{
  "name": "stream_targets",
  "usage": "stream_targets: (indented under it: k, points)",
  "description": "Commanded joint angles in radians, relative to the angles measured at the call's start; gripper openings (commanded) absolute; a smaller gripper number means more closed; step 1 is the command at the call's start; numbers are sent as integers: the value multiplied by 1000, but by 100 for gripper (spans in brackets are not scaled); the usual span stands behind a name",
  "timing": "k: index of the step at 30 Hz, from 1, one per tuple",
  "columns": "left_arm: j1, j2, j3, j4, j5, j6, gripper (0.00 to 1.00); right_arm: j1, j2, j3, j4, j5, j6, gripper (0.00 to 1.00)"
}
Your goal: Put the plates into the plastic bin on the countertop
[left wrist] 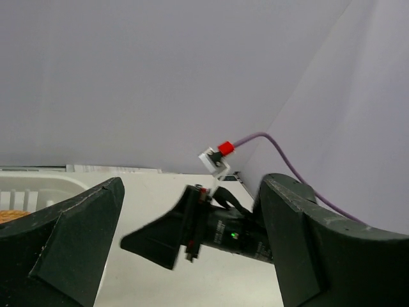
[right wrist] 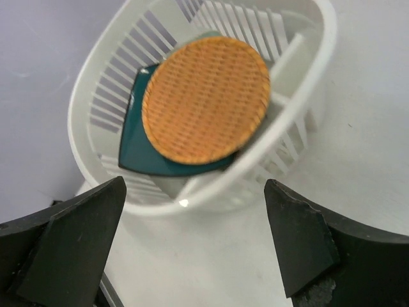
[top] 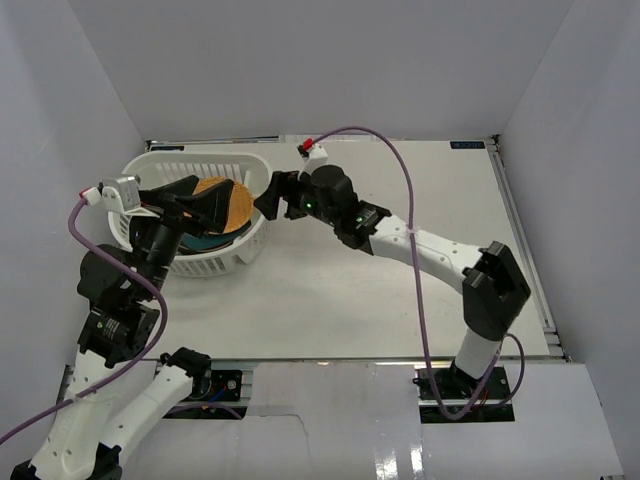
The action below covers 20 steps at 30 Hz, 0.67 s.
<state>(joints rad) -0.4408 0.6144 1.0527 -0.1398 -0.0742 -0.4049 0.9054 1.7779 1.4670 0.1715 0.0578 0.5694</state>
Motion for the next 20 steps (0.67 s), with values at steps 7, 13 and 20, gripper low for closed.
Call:
stream_targets:
  k: [7,13,20]
  points:
    - [-3,-28,4,-150,20,1,98,-13,-694,-515,-88,299,-284,99]
    - [-3,-128,-108,-228,50,1,98,-14,-1158,-749,-337,502,-315,90]
    - [-4,-150,-191,-244,70,-89,98,-16,-1387,-896,-342,496,-296,90]
